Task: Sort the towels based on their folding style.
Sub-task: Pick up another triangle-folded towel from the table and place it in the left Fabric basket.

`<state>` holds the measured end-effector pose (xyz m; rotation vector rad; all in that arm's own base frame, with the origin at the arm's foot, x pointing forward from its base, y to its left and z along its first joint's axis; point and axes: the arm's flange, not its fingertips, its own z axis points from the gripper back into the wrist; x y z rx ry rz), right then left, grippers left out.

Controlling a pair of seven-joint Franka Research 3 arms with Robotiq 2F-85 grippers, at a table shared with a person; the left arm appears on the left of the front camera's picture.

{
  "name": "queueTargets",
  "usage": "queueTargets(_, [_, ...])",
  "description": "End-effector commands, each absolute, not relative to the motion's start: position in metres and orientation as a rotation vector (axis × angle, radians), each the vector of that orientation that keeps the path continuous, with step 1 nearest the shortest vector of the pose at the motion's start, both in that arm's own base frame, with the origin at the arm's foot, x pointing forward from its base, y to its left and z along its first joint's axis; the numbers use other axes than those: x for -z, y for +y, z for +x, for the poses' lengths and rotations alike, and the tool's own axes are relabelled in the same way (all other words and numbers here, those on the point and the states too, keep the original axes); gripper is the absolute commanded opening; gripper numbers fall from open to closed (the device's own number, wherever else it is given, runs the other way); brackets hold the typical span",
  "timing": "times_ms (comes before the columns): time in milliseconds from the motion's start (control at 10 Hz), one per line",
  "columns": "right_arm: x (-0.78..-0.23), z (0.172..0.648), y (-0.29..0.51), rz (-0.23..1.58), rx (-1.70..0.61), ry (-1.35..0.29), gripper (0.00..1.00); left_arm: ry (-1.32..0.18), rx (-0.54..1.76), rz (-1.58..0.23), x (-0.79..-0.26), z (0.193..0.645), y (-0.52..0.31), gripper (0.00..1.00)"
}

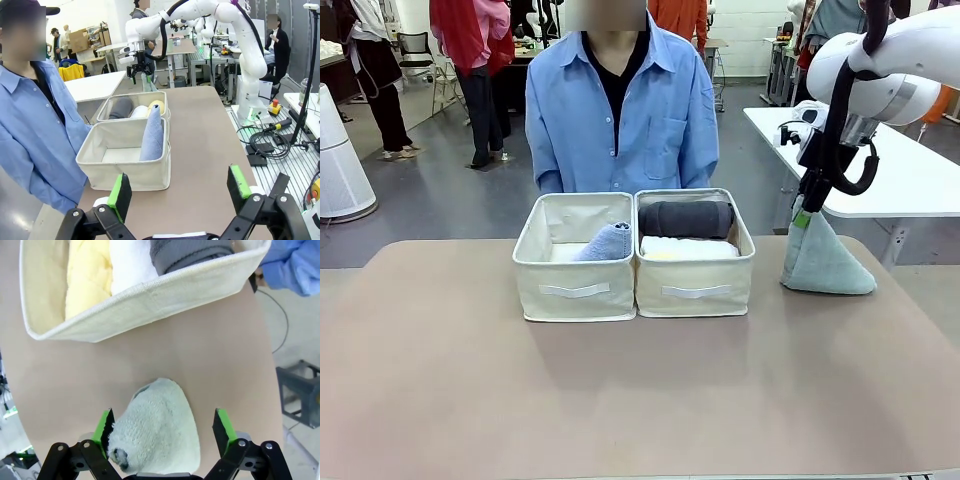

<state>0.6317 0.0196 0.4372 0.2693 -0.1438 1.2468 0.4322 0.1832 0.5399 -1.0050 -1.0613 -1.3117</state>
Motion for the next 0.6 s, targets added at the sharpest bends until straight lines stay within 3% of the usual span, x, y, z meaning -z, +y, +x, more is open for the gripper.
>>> queueTargets(0, [-0.441, 0.6382, 0.0172, 0.259, -1.265, -0.112, 1.0, -1.065, 1.309, -1.007, -0.542, 0.4302, 0.1839, 1.0])
queueTargets(200, [-0.4384, 0.6364, 0.0173, 0.259, -1.3, -0.088, 1.0, -1.065, 1.309, -1.007, -0.542, 0.4302, 0.1839, 1.0])
queueTargets(300, [-0.4385, 0.6353, 0.0168, 0.258, -1.315, -0.076, 0.41, -1.065, 1.309, -1.007, -0.542, 0.4302, 0.1839, 1.0])
queueTargets(400, [-0.4391, 0.6353, 0.0168, 0.262, -1.313, -0.078, 0.4, -1.065, 1.309, -1.007, -0.542, 0.4302, 0.1839, 1.0])
queueTargets(500, [-0.4399, 0.6357, 0.0157, 0.268, -1.303, -0.081, 0.0, -1.065, 1.309, -1.007, -0.542, 0.4302, 0.1839, 1.0])
